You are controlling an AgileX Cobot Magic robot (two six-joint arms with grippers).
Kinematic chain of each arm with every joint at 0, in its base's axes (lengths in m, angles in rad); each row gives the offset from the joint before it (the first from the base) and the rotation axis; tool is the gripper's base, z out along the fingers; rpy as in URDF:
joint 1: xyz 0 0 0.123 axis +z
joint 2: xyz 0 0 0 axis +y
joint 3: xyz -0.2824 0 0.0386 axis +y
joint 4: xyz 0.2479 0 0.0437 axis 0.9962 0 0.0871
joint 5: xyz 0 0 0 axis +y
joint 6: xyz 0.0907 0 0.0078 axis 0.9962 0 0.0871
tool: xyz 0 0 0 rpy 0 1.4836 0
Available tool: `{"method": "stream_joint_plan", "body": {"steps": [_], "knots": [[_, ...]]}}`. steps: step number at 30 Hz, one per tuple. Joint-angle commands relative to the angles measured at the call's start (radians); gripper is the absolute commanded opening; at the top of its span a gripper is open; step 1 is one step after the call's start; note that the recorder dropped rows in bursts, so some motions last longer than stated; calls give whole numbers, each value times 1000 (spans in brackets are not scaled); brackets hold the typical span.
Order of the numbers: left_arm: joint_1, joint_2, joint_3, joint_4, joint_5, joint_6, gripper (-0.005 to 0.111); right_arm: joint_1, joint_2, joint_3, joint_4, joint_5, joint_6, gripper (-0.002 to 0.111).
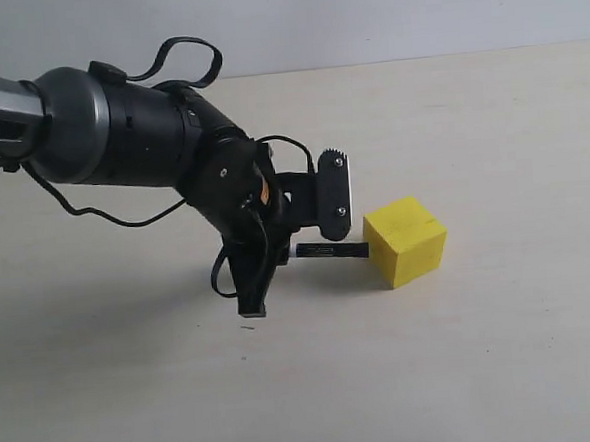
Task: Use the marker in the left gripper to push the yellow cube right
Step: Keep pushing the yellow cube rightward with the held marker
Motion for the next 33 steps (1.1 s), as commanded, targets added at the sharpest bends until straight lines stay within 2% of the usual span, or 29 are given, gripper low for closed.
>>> {"method": "stream_joint_plan", "body": {"steps": [1,5,10,12,19,23,26,30,33], "knots": [[32,0,-11,2,96,-7,0,-6,-5,5,0,-10,-6,0],[50,0,-11,-2,132,-9,0,-6,-5,5,0,-10,-6,0],[15,12,-15,-49,-45,-6,0,-6,-5,5,0,-10,-6,0],[-8,32,-45,-53,-57,-6,0,-6,-5,5,0,-10,-6,0],[-4,49,-78,-37,127,-6,0,-6,-5,5,0,-12,-6,0],[5,49,-80,-37,154,-8,0,-6,-5,5,0,-12,-6,0],[-2,52,-80,-47,87,-8,0,-6,-5,5,0,-12,-6,0],[-52,55,-82,-92,-55,-6,0,-6,-5,5,0,-14,-6,0],[-83,55,-101,-92,-16,-6,0,-6,-5,5,0,-14,-6,0]]}}
